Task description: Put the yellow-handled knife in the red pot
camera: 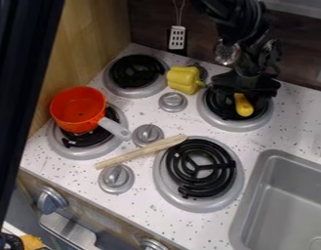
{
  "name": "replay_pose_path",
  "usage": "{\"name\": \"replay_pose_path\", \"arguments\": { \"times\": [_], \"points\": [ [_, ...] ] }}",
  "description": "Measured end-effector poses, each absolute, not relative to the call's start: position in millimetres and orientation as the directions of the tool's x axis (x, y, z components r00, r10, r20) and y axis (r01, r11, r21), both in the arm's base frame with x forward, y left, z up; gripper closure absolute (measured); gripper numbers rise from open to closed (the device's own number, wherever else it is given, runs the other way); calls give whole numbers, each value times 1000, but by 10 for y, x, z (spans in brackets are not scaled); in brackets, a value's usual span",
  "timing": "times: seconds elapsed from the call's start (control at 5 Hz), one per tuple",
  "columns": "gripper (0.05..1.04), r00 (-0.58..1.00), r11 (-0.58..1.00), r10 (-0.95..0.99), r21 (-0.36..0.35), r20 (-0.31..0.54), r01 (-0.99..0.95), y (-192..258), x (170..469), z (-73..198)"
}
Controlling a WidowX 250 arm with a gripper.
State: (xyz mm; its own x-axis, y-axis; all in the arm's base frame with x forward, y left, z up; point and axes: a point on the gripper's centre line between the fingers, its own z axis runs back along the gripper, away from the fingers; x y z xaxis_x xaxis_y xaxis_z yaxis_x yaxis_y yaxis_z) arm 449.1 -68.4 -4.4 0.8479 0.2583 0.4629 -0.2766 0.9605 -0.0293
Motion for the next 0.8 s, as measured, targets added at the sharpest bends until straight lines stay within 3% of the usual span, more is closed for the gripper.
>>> {"name": "replay_pose_path", "arguments": {
  "times": [0.4,0.6,0.8],
  "points": [
    [140,850,962,265,-66,455,-264,-740,4548,-97],
    [419,863,959,272,-49,426,-278,-689,4522,-114],
    [627,904,967,248,-32,347,-253,-710,4486,-112]
  ]
}}
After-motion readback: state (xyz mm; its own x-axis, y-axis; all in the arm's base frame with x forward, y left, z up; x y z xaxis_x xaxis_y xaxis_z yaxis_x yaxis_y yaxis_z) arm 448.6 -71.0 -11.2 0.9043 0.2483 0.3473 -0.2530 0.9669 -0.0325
